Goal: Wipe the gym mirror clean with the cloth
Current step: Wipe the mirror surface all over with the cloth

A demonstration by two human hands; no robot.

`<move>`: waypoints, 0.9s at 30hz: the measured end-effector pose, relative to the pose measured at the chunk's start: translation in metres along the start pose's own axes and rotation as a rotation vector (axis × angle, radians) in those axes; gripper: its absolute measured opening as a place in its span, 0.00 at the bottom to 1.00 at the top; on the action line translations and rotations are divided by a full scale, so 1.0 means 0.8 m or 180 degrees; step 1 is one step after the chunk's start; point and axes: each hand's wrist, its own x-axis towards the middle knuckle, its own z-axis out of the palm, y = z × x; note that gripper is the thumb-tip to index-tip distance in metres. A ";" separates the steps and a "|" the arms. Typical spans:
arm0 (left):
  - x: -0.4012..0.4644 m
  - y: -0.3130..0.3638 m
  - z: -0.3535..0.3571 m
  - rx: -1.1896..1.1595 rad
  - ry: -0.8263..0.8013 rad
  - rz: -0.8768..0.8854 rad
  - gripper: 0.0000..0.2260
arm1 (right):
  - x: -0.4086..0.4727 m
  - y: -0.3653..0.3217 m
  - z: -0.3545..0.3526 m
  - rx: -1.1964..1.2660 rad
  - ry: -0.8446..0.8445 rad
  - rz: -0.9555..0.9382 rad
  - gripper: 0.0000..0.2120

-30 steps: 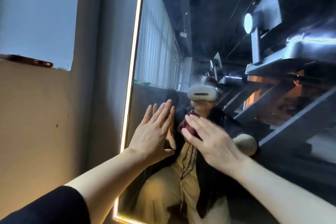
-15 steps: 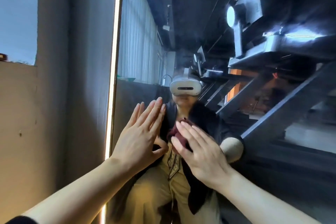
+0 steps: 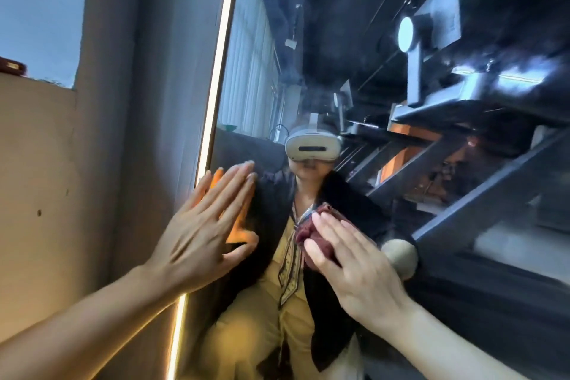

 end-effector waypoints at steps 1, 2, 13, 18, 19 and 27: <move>-0.001 -0.009 -0.001 0.0012 -0.0034 -0.0056 0.39 | 0.021 0.015 -0.007 -0.0035 0.0014 -0.0007 0.20; 0.002 -0.015 -0.002 0.0011 -0.0054 -0.0110 0.39 | 0.054 0.030 -0.014 -0.0073 0.0159 0.0154 0.19; 0.043 -0.046 0.003 -0.0706 0.0794 -0.0799 0.34 | 0.085 -0.033 0.021 0.0139 -0.0068 -0.0373 0.23; 0.065 -0.067 -0.007 -0.0630 0.1059 -0.0958 0.30 | 0.225 0.074 -0.018 -0.0061 0.0484 0.0339 0.21; 0.070 -0.068 -0.011 -0.0676 0.1184 -0.0963 0.29 | 0.263 0.092 -0.028 -0.0091 0.0745 0.0827 0.20; 0.070 -0.080 -0.021 -0.0931 0.1377 -0.1170 0.26 | 0.189 -0.043 0.027 0.0235 0.0018 -0.0352 0.22</move>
